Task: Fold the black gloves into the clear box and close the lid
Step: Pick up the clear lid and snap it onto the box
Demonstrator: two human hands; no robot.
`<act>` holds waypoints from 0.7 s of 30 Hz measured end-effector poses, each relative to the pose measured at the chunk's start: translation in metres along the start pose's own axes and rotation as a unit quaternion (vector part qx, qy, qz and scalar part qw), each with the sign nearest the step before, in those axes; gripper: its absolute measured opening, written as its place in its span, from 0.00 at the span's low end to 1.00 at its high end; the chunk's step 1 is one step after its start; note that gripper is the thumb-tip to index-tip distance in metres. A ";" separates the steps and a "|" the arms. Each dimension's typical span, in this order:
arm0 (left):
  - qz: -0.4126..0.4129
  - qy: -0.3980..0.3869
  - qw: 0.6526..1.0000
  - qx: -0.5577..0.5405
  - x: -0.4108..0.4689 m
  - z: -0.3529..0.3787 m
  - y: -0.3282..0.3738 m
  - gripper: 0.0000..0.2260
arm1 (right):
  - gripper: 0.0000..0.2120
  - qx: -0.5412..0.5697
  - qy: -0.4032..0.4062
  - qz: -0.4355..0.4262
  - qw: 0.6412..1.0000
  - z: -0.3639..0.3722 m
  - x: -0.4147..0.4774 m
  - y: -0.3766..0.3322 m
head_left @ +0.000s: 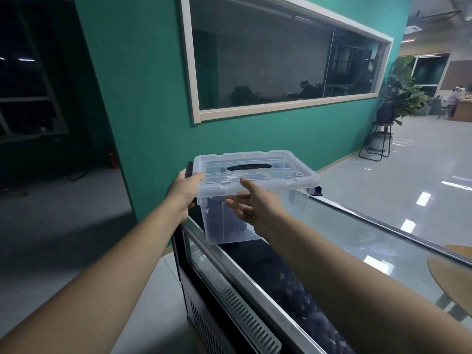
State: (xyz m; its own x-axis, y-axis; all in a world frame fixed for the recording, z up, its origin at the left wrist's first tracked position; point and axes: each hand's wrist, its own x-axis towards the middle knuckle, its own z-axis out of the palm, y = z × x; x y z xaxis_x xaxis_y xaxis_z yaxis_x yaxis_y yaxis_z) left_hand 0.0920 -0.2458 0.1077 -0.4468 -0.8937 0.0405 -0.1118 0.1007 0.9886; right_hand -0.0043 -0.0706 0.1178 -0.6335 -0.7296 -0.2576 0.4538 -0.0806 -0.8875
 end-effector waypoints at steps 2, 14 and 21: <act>0.002 0.001 1.000 0.024 0.001 0.001 0.002 0.25 | 0.19 0.000 0.002 0.000 1.000 0.001 0.000 0.001; 0.007 -0.020 0.996 0.084 -0.007 0.000 0.014 0.24 | 0.18 -0.005 -0.002 -0.006 1.000 0.000 0.002 0.002; 0.062 0.043 0.965 0.250 -0.005 -0.005 0.021 0.22 | 0.26 -0.034 -0.003 -0.012 0.999 -0.031 0.003 0.003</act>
State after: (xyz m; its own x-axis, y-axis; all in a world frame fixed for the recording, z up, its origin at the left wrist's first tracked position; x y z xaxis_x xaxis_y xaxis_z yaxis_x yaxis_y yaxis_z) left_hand 0.0960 -0.2416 0.1290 -0.4122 -0.8917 0.1870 -0.4852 0.3886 0.7833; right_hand -0.0243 -0.0525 0.1027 -0.6392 -0.7326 -0.2338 0.3955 -0.0525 -0.9170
